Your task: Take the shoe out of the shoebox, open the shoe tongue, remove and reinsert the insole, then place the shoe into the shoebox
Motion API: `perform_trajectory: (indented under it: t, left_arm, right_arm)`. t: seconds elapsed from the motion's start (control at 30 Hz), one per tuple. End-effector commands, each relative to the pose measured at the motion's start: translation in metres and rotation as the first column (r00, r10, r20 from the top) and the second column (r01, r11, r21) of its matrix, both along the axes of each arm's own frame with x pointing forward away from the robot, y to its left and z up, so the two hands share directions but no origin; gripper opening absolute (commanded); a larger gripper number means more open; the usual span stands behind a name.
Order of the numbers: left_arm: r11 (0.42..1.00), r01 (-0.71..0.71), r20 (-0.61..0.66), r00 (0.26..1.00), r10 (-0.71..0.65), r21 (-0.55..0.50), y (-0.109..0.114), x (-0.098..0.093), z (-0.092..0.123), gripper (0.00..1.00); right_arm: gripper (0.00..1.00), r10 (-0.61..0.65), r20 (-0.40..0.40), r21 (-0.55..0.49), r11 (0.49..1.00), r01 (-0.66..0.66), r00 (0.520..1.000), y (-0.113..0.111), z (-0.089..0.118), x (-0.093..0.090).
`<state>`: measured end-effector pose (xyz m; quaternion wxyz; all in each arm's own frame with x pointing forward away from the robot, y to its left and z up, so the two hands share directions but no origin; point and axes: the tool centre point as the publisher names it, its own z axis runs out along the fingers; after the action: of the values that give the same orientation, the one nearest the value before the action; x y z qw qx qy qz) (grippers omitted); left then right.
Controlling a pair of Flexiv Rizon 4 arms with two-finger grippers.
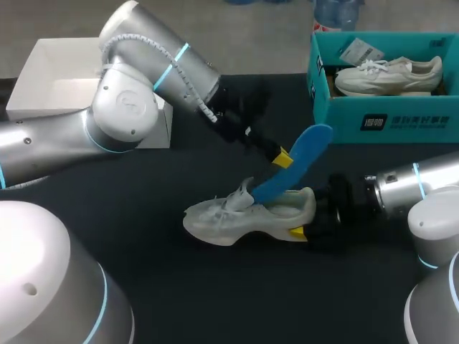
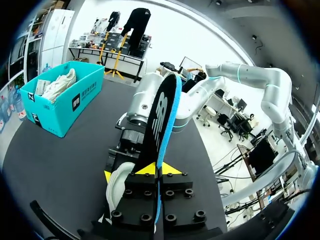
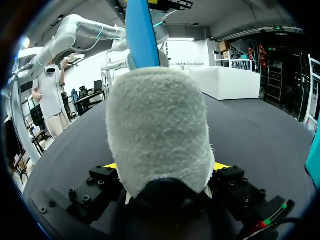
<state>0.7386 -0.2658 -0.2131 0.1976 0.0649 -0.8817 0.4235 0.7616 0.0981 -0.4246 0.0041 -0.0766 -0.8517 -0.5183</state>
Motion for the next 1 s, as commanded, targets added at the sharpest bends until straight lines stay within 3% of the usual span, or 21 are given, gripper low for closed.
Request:
perform_trajectory:
  t: [0.03,0.1,0.87,1.0]
  left_arm:
    - [0.998,0.039,-0.036,0.999,-0.041,-0.047,-0.003,-0.001,0.021,0.0]
    - [0.996,0.076,-0.042,0.996,-0.078,-0.053,-0.007,-0.003,0.031,0.0]
    - [0.996,0.076,-0.042,0.996,-0.078,-0.053,-0.007,-0.003,0.031,0.0]
    - [0.996,0.043,-0.09,0.995,-0.05,-0.084,0.0,-0.008,0.042,0.0]
  right_arm:
    - [0.0,-0.001,0.0,-0.004,1.0,0.001,1.0,0.001,0.001,0.0]
    - [0.0,-0.001,0.0,-0.004,1.0,0.001,1.0,0.001,0.001,0.0]
    - [0.0,-0.001,0.0,-0.004,1.0,0.001,1.0,0.001,0.001,0.0]
    - [0.0,-0.001,0.0,-0.004,1.0,0.001,1.0,0.001,0.001,0.0]
